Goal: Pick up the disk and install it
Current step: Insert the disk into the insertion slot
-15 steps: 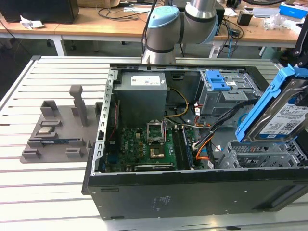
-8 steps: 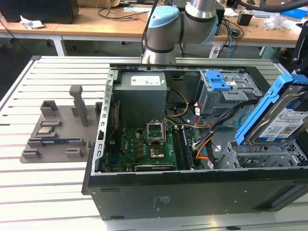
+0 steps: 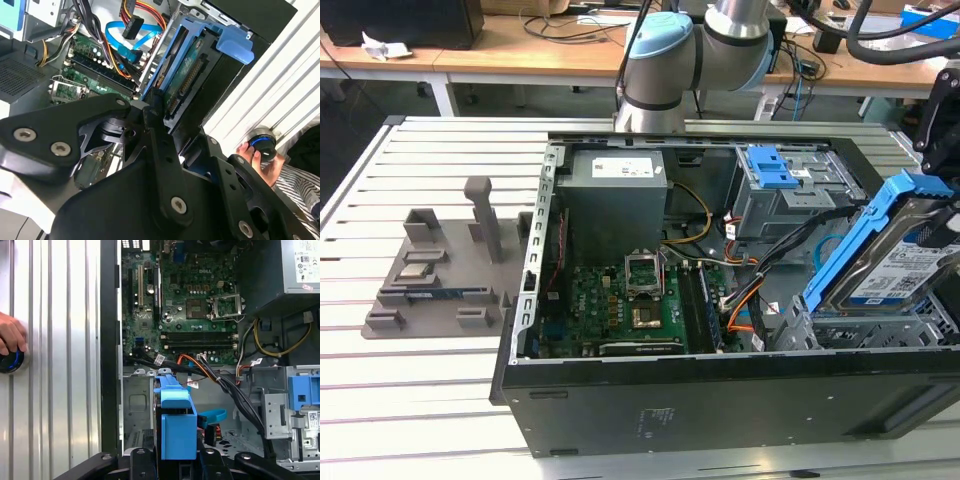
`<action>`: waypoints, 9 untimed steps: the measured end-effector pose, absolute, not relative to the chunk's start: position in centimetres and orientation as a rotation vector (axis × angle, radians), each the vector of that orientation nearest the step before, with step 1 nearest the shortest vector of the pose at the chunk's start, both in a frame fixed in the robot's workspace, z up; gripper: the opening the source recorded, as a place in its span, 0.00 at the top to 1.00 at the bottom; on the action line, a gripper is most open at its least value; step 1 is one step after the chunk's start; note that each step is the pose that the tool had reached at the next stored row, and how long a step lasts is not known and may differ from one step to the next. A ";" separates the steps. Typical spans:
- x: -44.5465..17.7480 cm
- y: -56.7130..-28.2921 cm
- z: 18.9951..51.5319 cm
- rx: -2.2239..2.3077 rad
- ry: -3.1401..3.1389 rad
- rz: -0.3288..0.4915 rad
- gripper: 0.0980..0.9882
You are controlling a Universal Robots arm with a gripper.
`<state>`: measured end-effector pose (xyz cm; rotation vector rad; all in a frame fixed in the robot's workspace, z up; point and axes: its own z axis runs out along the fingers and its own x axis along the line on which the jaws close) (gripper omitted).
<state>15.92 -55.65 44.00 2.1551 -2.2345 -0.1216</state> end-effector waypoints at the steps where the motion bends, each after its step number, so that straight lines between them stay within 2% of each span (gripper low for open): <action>1: 15.9 -55.7 43.8 2.155 -2.234 -0.122 0.70; 9: 15.9 -55.7 41.9 2.155 -2.235 -0.122 0.70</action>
